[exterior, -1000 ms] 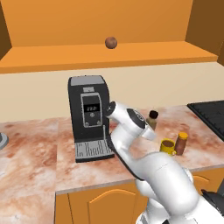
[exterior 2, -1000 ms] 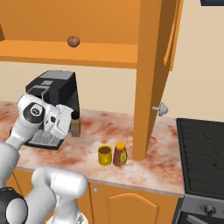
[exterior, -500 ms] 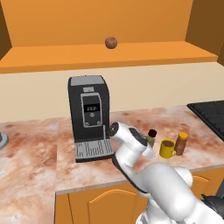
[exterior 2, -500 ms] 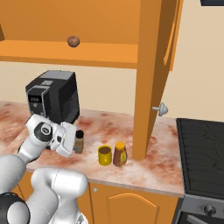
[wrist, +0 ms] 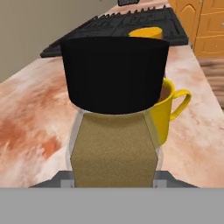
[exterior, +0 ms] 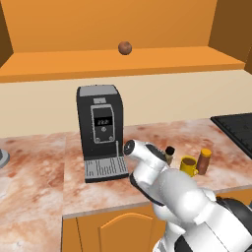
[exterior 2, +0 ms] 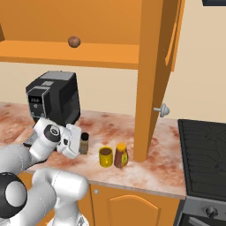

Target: Pick the cinnamon and honey bottle from the cabinet and place them next to the mug.

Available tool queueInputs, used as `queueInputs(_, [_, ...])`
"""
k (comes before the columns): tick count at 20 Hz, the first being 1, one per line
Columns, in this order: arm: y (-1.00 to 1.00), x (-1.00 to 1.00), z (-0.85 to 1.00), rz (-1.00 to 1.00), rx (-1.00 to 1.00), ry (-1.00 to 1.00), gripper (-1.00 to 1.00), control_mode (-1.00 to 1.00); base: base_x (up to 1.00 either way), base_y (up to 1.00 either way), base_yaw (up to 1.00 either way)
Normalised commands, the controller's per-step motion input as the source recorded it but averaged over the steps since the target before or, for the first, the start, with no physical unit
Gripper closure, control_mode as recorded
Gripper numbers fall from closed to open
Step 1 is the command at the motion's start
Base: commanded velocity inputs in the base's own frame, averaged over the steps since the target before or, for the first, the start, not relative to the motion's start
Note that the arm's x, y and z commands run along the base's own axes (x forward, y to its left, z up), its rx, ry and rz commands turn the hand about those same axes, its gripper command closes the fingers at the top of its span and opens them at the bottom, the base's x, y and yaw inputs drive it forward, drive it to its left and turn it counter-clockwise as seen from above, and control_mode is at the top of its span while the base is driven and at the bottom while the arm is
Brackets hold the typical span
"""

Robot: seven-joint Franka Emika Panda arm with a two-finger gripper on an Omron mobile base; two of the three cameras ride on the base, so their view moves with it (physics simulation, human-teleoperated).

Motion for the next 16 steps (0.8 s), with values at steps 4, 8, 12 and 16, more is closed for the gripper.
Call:
queueInputs(4, [0.0, 0.19, -0.15, -0.15, 0.0, 0.07, 1.0, -1.0, 0.0, 0.0, 0.0])
queueInputs(8, [0.02, 0.25, -0.12, -0.18, 0.0, 0.1, 1.0, -1.0, 0.0, 0.0, 0.0])
queueInputs(12, [0.0, 0.21, -0.03, -0.2, 0.0, 0.02, 1.0, -1.0, 0.0, 0.0, 0.0])
queueInputs(16, [-0.02, -0.06, -0.03, -0.14, 0.0, 0.0, 1.0, -1.0, 0.0, 0.0, 0.0])
